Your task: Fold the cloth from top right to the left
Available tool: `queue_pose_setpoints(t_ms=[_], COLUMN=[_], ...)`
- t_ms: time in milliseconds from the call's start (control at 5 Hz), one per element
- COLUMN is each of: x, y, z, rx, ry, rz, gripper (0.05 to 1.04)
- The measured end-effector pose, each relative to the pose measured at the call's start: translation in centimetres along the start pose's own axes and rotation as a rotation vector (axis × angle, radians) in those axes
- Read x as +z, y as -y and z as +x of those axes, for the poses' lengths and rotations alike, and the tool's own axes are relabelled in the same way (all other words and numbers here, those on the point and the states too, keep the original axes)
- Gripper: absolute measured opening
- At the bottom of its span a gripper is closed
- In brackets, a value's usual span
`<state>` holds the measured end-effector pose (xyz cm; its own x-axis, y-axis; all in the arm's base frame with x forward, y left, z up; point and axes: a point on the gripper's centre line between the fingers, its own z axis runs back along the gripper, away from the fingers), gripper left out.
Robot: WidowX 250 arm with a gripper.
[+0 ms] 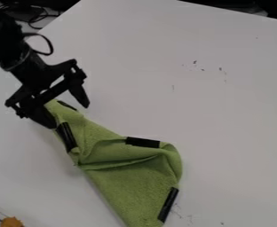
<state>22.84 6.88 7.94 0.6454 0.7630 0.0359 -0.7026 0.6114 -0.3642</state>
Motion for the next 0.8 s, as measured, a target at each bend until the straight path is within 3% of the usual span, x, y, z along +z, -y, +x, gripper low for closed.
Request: queue_pose_setpoints(t_ms=[200,400,600,800], x=[1.3,0.6,-0.9,-1.8], y=[2.3,6.0,9.5,13.1], z=[0.0,0.5,-0.1,-0.6], rx=[-0.016,-0.043,-0.090,-0.198], ry=[-0.012,-0.077,-0.148,-0.194], rz=[0.063,0.125,0.153,0.211], gripper=[1.003,1.001,1.001,1.001])
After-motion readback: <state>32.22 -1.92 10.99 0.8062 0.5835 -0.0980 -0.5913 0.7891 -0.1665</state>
